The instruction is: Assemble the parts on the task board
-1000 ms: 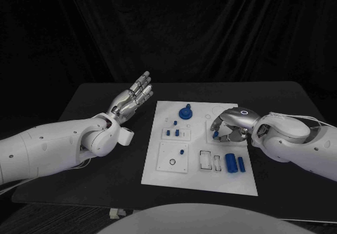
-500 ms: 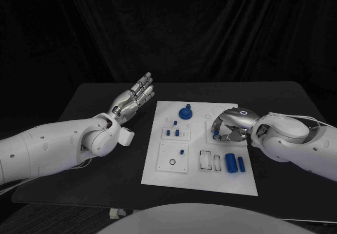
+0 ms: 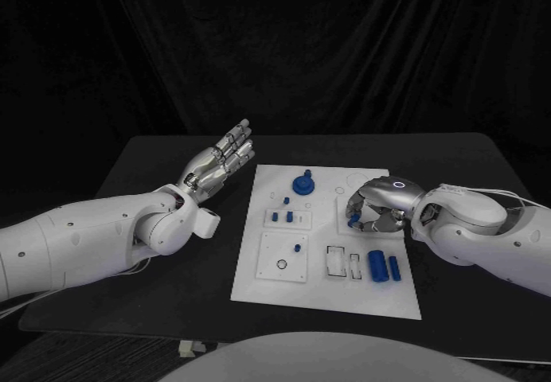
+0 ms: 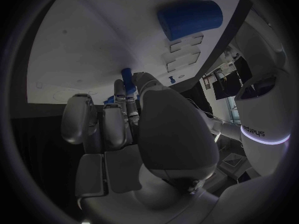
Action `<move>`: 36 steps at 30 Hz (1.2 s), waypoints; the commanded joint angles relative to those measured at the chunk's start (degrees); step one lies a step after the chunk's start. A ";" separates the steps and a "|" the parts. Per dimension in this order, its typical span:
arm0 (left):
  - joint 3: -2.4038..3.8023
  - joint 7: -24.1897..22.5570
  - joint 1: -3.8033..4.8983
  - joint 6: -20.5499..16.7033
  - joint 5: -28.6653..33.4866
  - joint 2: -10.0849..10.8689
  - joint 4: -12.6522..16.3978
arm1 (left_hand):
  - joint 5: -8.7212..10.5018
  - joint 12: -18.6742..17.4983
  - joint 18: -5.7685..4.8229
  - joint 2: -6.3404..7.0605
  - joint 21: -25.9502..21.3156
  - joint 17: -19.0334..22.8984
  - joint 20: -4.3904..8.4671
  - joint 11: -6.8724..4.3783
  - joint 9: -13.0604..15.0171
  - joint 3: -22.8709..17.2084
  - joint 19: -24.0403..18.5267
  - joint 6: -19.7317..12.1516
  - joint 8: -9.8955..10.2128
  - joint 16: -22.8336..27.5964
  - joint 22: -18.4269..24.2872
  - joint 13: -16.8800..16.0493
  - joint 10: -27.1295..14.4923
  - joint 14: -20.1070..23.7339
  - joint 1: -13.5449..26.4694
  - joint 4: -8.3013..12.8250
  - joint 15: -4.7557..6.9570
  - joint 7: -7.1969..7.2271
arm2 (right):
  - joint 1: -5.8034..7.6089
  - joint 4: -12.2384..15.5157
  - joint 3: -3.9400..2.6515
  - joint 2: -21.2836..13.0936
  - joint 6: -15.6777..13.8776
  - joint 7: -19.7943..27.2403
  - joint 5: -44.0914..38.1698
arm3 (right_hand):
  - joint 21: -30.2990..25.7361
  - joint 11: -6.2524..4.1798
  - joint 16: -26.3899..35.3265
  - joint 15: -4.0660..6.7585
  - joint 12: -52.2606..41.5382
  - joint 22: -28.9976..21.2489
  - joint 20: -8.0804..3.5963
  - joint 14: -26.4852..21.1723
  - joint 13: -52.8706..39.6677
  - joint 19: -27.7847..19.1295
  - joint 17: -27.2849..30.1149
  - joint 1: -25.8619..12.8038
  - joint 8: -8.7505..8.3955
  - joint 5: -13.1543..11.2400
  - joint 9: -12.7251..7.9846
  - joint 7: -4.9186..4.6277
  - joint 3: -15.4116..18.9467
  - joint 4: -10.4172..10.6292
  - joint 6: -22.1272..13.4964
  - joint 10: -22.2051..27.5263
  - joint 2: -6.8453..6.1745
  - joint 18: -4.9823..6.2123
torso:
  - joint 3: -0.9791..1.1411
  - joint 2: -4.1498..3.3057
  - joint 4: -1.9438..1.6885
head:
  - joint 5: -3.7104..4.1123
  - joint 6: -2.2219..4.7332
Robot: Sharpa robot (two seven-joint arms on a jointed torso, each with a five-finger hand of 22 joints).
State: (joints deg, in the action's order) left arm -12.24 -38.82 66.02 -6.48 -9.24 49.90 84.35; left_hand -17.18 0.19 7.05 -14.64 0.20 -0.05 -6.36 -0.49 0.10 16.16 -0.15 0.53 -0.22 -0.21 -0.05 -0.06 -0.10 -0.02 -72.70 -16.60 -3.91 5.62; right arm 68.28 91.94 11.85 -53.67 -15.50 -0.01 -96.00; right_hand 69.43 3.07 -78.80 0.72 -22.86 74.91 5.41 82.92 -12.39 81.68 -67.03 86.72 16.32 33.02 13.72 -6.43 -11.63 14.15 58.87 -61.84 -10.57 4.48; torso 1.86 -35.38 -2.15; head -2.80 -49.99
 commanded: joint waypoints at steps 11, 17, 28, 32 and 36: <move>0.07 -4.30 -0.02 1.29 0.38 -0.17 -0.14 | -2.75 -0.19 -0.30 0.25 -0.20 0.05 -0.76 0.45 0.08 -0.84 0.15 0.12 0.03 0.21 0.05 0.06 0.10 0.02 -2.86 -0.05 -0.46 -1.25 | 2.94 5.81 -0.05 -3.21 -0.92 -0.76 1.33 | -0.22 -0.17 0.55 0.56 -1.38 9.24 -0.60 0.08 -0.97 -0.18 0.31 1.27 1.53 -0.46 1.42 -0.02 -0.86 -1.15 -0.37 -0.17 0.14 -0.06 | 0.01 0.03 0.02 | -0.37 -0.01; 0.07 -4.11 -0.02 1.56 0.38 -0.44 -0.19 | -3.41 -0.19 -0.23 0.21 -0.20 0.05 -0.98 0.59 0.08 -0.98 0.15 0.13 0.03 0.21 0.05 0.06 0.10 0.02 -3.36 -0.06 -0.60 -1.63 | 4.68 6.87 -0.06 -2.96 -1.19 -0.86 1.76 | -0.20 -0.17 0.55 0.56 -1.49 9.25 -0.60 0.10 -1.05 -0.16 0.31 1.33 1.68 -0.58 1.55 -0.04 -0.96 -1.21 -0.40 -0.15 0.25 -0.06 | 0.02 0.10 0.06 | -0.61 -0.01; 0.07 -3.71 -0.03 1.69 0.38 -0.49 -0.49 | -3.62 -0.19 -0.20 0.25 -0.20 0.05 -1.05 0.62 0.10 -1.00 0.15 0.19 0.01 0.21 0.05 0.06 0.10 0.02 -3.55 -0.06 -0.63 -1.75 | 6.26 8.65 -0.07 1.17 1.08 -0.20 6.58 | -0.27 -0.08 0.50 0.52 -1.83 9.24 -0.60 0.17 -1.39 -0.18 0.18 1.94 2.02 -0.54 2.01 -0.24 -1.60 -1.71 -1.18 0.30 0.66 -0.05 | 0.01 0.03 -0.02 | -1.40 -0.01; 0.07 -3.98 -0.03 1.40 0.38 -0.76 -0.60 | -3.62 -0.19 -0.14 0.25 -0.20 0.05 -1.06 0.83 0.09 -1.01 0.15 0.18 0.02 0.21 0.05 0.06 0.10 0.02 -3.66 -0.11 -0.57 -2.02 | 6.10 8.81 -0.07 4.80 2.58 0.05 7.77 | -0.83 0.02 0.57 0.45 -2.02 9.08 -0.57 0.13 -1.57 -0.41 0.30 2.00 2.06 -0.46 2.17 -0.39 -1.82 -1.84 -1.73 0.49 0.86 0.06 | -0.01 0.03 0.00 | -2.22 -0.01; 0.07 -4.29 -0.03 0.93 0.38 -0.98 -0.67 | -3.63 -0.19 0.50 0.36 -0.20 0.05 0.02 0.11 0.01 -0.86 0.15 -0.13 0.11 0.21 0.05 0.06 0.10 0.02 -3.97 -0.15 1.17 -0.31 | 5.59 8.70 -0.07 7.89 3.35 0.52 6.58 | -1.08 0.13 0.65 0.36 -2.16 9.01 -0.52 0.05 -1.72 -0.54 0.45 1.88 2.08 -0.53 2.30 -0.52 -1.98 -1.82 -2.26 0.78 1.07 0.11 | -0.02 0.02 0.02 | -3.13 -0.01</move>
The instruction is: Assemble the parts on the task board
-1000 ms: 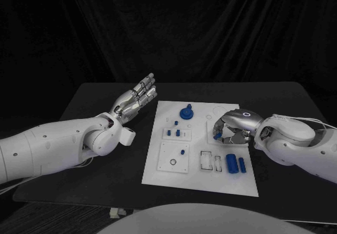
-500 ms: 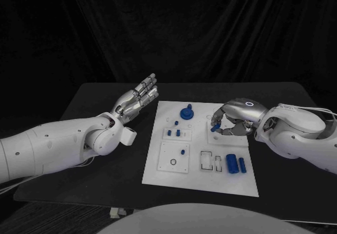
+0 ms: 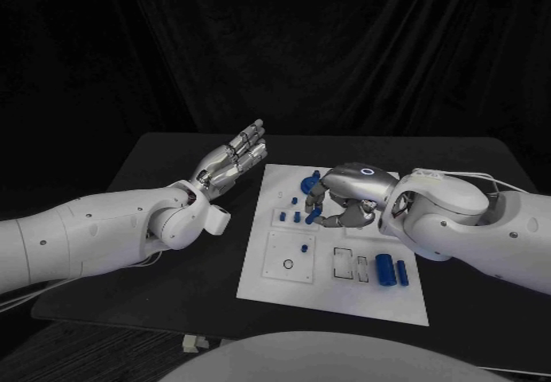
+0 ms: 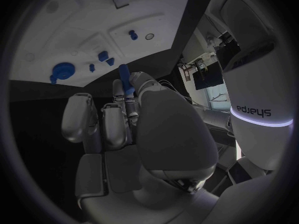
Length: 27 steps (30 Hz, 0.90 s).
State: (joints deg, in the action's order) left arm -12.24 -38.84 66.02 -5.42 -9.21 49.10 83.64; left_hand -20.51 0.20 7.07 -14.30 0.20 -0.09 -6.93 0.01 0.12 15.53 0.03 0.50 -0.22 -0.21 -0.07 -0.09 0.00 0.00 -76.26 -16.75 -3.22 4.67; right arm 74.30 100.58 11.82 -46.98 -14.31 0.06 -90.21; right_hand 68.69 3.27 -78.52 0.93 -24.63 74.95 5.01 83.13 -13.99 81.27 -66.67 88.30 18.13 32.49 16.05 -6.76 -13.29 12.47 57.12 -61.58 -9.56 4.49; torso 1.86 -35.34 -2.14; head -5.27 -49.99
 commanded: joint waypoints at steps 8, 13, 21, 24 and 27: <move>0.07 -4.44 -0.03 -0.11 0.35 0.15 0.30 | -0.37 -0.20 0.85 -0.06 -0.20 0.09 0.74 -0.07 -0.05 -0.18 -0.03 -0.28 0.15 0.21 0.07 0.09 0.00 0.00 -0.45 -0.01 0.97 1.28 | -2.13 -0.39 -0.03 5.32 2.25 1.64 -2.70 | 0.32 0.00 0.06 0.09 -0.60 9.16 -0.05 0.02 -0.34 0.14 -0.48 0.62 0.31 0.05 0.14 -0.30 -0.66 -0.48 -1.09 0.94 0.19 -0.03 | -0.02 -0.04 0.01 | -1.68 -0.01; 0.07 -4.45 -0.03 -0.04 0.35 0.38 0.35 | -0.52 -0.20 0.86 -0.09 -0.20 0.09 0.68 0.10 -0.03 -0.19 -0.03 -0.20 0.13 0.21 0.07 0.09 0.00 0.00 -0.49 0.01 0.88 1.09 | -3.61 -0.70 -0.03 6.64 2.85 1.88 -4.35 | 0.43 0.02 0.02 0.08 -0.64 9.19 -0.04 0.04 -0.39 0.18 -0.53 0.68 0.32 0.04 0.17 -0.33 -0.71 -0.57 -1.20 1.02 0.17 -0.05 | -0.03 -0.02 -0.09 | -1.91 -0.01; 0.07 -4.26 -0.03 0.10 0.35 0.51 0.53 | -0.94 -0.20 0.76 -0.17 -0.20 0.09 0.59 0.27 0.03 -0.25 -0.03 -0.01 0.07 0.21 0.07 0.09 0.00 0.00 -0.70 0.03 0.63 0.56 | -6.01 0.52 -0.03 6.96 3.63 1.43 -11.06 | 0.30 0.06 0.25 0.04 -0.74 9.16 -0.01 -0.12 -0.49 0.11 -0.07 0.87 0.38 0.04 0.25 -0.38 -0.87 -0.78 -1.38 1.17 0.19 -0.02 | -0.06 -0.02 -0.03 | -3.06 -0.01; 0.07 -4.02 -0.03 0.29 0.35 0.43 0.51 | -1.12 -0.20 0.68 -0.22 -0.20 0.09 0.55 0.36 0.03 -0.29 -0.03 0.02 0.07 0.21 0.07 0.09 0.00 0.00 -0.83 0.04 0.50 0.30 | -6.42 1.52 -0.03 6.86 3.82 0.51 -15.08 | 0.35 0.06 0.24 0.03 -0.77 9.17 -0.01 -0.12 -0.51 0.12 -0.09 0.90 0.40 0.03 0.27 -0.38 -0.89 -0.81 -1.38 1.17 0.19 -0.03 | -0.06 0.01 0.01 | -3.30 -0.01; 0.07 -3.83 -0.03 0.48 0.35 0.33 0.47 | -1.40 -0.20 0.61 -0.27 -0.20 0.09 0.51 0.48 0.04 -0.35 -0.03 0.03 0.06 0.21 0.07 0.09 0.00 0.00 -0.97 0.04 0.39 0.21 | -6.59 2.18 -0.03 6.92 4.55 -0.35 -17.74 | 0.34 0.12 0.18 -0.01 -0.83 9.17 0.02 -0.10 -0.57 0.10 -0.21 0.84 0.38 -0.11 0.30 -0.45 -0.92 -0.84 -1.60 1.26 0.14 -0.03 | -0.05 0.01 0.04 | -3.49 -0.01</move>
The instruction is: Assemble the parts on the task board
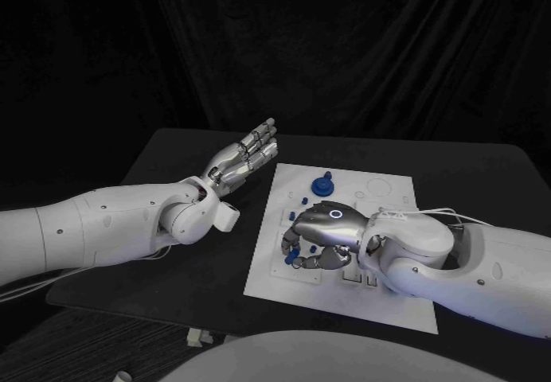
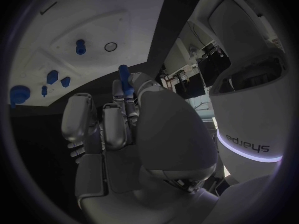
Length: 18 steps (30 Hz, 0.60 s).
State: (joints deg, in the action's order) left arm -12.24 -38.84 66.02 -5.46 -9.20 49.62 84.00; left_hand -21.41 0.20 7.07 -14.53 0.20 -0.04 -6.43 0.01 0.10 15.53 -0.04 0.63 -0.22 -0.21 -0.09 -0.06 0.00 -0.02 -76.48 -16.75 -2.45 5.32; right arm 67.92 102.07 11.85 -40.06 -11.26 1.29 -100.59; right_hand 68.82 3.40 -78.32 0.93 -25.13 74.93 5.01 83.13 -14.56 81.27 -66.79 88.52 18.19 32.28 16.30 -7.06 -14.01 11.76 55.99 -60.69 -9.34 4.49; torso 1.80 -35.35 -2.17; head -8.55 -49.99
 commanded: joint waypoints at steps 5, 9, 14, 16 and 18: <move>0.07 -3.52 -0.03 0.89 0.34 -0.26 0.12 | -0.74 -0.20 0.54 -0.06 -0.20 0.04 -0.04 0.62 0.06 -0.41 0.04 -0.08 0.06 0.21 0.09 0.06 0.00 0.02 -0.91 0.05 -0.48 -0.32 | -0.51 1.11 -0.06 0.30 3.26 -2.74 -9.43 | -0.24 0.07 0.25 -0.09 -0.44 9.06 0.09 -0.34 -0.14 -0.14 0.38 0.62 0.18 -0.27 0.08 -0.26 -0.44 -0.26 -1.10 0.62 -0.05 0.06 | 0.00 0.05 0.10 | -0.53 -0.01; 0.07 -3.24 -0.03 1.09 0.34 -0.19 0.17 | -1.20 -0.20 0.44 -0.01 -0.20 0.04 -0.12 0.76 0.06 -0.53 0.04 -0.06 0.05 0.21 0.09 0.06 0.00 0.02 -1.36 0.13 -0.66 -0.37 | -1.04 1.19 -0.05 0.42 4.12 -3.41 -10.98 | -0.30 0.10 0.27 -0.13 -0.50 9.04 0.13 -0.39 -0.20 -0.20 0.40 0.59 0.16 -0.53 0.11 -0.30 -0.53 -0.30 -1.31 0.73 -0.02 0.08 | -0.01 0.04 0.07 | -0.81 -0.01; 0.07 -2.93 -0.03 1.24 0.34 -0.12 0.16 | -1.48 -0.20 0.39 0.03 -0.20 0.04 -0.18 0.83 0.06 -0.60 0.04 -0.07 0.06 0.21 0.09 0.06 0.00 0.02 -1.64 0.15 -0.76 -0.44 | -1.52 1.35 -0.05 0.36 4.39 -3.95 -13.10 | -0.42 0.09 0.33 -0.13 -0.55 9.00 0.14 -0.45 -0.24 -0.26 0.51 0.64 0.17 -0.61 0.12 -0.30 -0.59 -0.35 -1.36 0.72 0.01 0.10 | -0.02 0.04 0.01 | -0.60 -0.01; 0.07 -2.84 -0.03 1.30 0.34 -0.15 0.13 | -1.51 -0.20 0.38 0.03 -0.20 0.04 -0.18 0.83 0.06 -0.61 0.04 -0.07 0.06 0.21 0.09 0.06 0.00 0.02 -1.67 0.15 -0.76 -0.45 | -1.61 1.39 -0.05 0.33 4.46 -4.09 -13.81 | -0.37 0.08 0.34 -0.13 -0.57 9.02 0.15 -0.46 -0.26 -0.25 0.53 0.67 0.18 -0.64 0.14 -0.29 -0.63 -0.38 -1.37 0.72 0.03 0.09 | -0.01 0.03 0.00 | -0.46 -0.01; 0.07 -2.76 -0.03 1.40 0.34 -0.23 0.09 | -1.57 -0.20 0.37 0.04 -0.20 0.04 -0.19 0.84 0.06 -0.63 0.04 -0.06 0.06 0.21 0.09 0.06 0.00 0.02 -1.73 0.16 -0.78 -0.47 | -1.68 1.36 -0.05 0.32 4.68 -4.23 -14.34 | -0.47 0.07 0.40 -0.13 -0.61 8.99 0.15 -0.51 -0.29 -0.30 0.64 0.72 0.20 -0.70 0.16 -0.28 -0.67 -0.44 -1.38 0.71 0.03 0.11 | -0.01 0.01 0.00 | -0.40 -0.01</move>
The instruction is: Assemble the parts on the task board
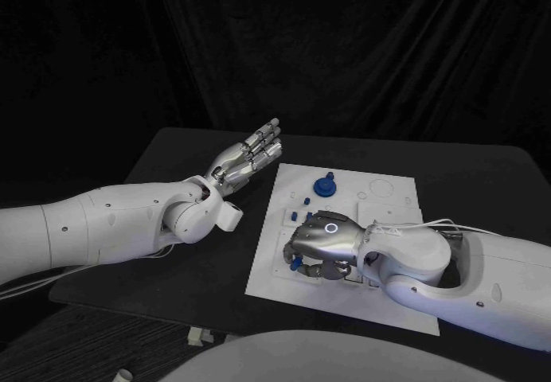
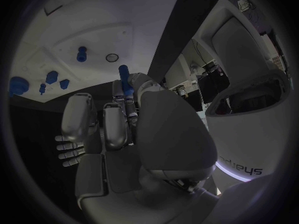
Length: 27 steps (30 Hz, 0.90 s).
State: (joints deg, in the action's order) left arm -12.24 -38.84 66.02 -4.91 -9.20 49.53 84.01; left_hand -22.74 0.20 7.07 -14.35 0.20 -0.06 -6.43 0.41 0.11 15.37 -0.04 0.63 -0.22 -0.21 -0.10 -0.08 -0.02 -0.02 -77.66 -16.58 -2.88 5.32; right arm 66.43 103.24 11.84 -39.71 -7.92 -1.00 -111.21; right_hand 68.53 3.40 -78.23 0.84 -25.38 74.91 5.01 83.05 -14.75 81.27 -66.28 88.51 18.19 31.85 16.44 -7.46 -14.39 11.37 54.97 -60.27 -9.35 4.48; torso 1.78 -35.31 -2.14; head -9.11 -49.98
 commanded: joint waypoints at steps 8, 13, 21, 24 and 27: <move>0.07 -2.59 -0.03 1.13 0.34 -0.32 0.02 | -0.49 -0.20 0.34 -0.12 -0.19 0.06 -0.24 0.44 0.06 -0.54 0.04 -0.04 0.05 0.21 0.08 0.08 0.02 0.02 -0.81 0.01 -0.44 -0.59 | -0.39 -0.27 -0.05 0.05 1.90 -2.32 -4.47 | -0.37 0.05 0.50 -0.02 -0.64 8.95 0.18 -0.72 -0.38 -0.55 0.42 1.03 0.36 -3.99 0.22 0.13 -1.60 -0.46 -0.72 0.59 0.11 0.17 | 0.01 -0.01 0.02 | -0.13 -0.02; 0.07 -2.46 -0.03 1.19 0.34 -0.27 0.04 | -0.72 -0.20 0.31 -0.11 -0.19 0.06 -0.27 0.46 0.06 -0.61 0.04 -0.03 0.05 0.21 0.08 0.08 0.02 0.02 -1.02 0.02 -0.50 -0.72 | -0.75 -0.86 -0.05 0.18 0.80 -2.68 -5.43 | -0.32 0.07 0.44 -0.04 -0.69 8.96 0.19 -0.69 -0.42 -0.54 0.31 0.97 0.41 -4.15 0.26 0.11 -1.77 -0.45 -0.69 0.60 0.10 0.16 | 0.01 -0.03 0.01 | -0.21 -0.02; 0.06 -2.29 -0.03 1.32 0.34 -0.35 -0.01 | -1.06 -0.20 0.29 -0.06 -0.19 0.06 -0.30 0.50 0.07 -0.69 0.04 0.00 0.04 0.21 0.08 0.08 0.02 0.02 -1.30 0.04 -0.53 -0.94 | -1.27 -1.58 -0.05 0.36 -0.40 -2.96 -5.94 | -0.30 0.07 0.37 -0.06 -0.79 8.97 0.21 -0.65 -0.49 -0.54 0.19 0.78 0.52 -4.37 0.32 0.11 -1.95 -0.40 -0.61 0.55 0.03 0.16 | 0.00 -0.02 0.00 | -0.25 -0.02; 0.06 -2.28 -0.03 1.43 0.34 -0.43 -0.06 | -1.09 -0.20 0.29 -0.05 -0.19 0.06 -0.30 0.51 0.08 -0.69 0.05 0.02 0.03 0.21 0.07 0.08 0.02 0.02 -1.32 0.04 -0.52 -0.96 | -1.51 -1.86 -0.05 0.39 -0.75 -2.93 -5.99 | -0.23 0.07 0.36 -0.06 -0.83 8.99 0.21 -0.64 -0.52 -0.51 0.18 0.69 0.55 -4.46 0.34 0.11 -2.02 -0.37 -0.59 0.53 0.02 0.15 | 0.02 -0.02 -0.02 | -0.23 -0.02; 0.06 -2.24 -0.04 1.52 0.34 -0.49 -0.07 | -1.20 -0.20 0.29 -0.04 -0.18 0.06 -0.30 0.54 0.07 -0.72 0.05 0.01 0.04 0.21 0.06 0.08 0.02 0.02 -1.42 0.05 -0.53 -1.04 | -1.77 -2.11 -0.05 0.38 -1.28 -2.82 -6.02 | -0.25 0.07 0.36 -0.06 -0.85 8.98 0.21 -0.64 -0.54 -0.52 0.19 0.62 0.57 -4.53 0.36 0.12 -2.07 -0.34 -0.58 0.53 -0.01 0.15 | 0.02 -0.01 -0.01 | -0.28 -0.02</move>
State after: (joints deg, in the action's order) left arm -12.24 -38.84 66.02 -4.15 -9.20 49.16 83.88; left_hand -23.75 0.20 7.07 -14.34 0.20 -0.07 -6.44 0.40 0.12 15.06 -0.04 0.67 -0.22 -0.21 -0.10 -0.05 -0.02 -0.02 -78.57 -16.59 -2.88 4.54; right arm 64.84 101.21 11.83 -39.34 -7.69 -2.67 -116.13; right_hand 68.53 3.61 -78.09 0.92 -25.99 74.90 5.22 82.71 -15.20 81.06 -66.05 89.14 18.40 27.63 16.71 -7.26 -16.14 10.91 54.76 -60.06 -9.34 4.49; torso 1.78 -35.32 -2.13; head -9.34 -50.00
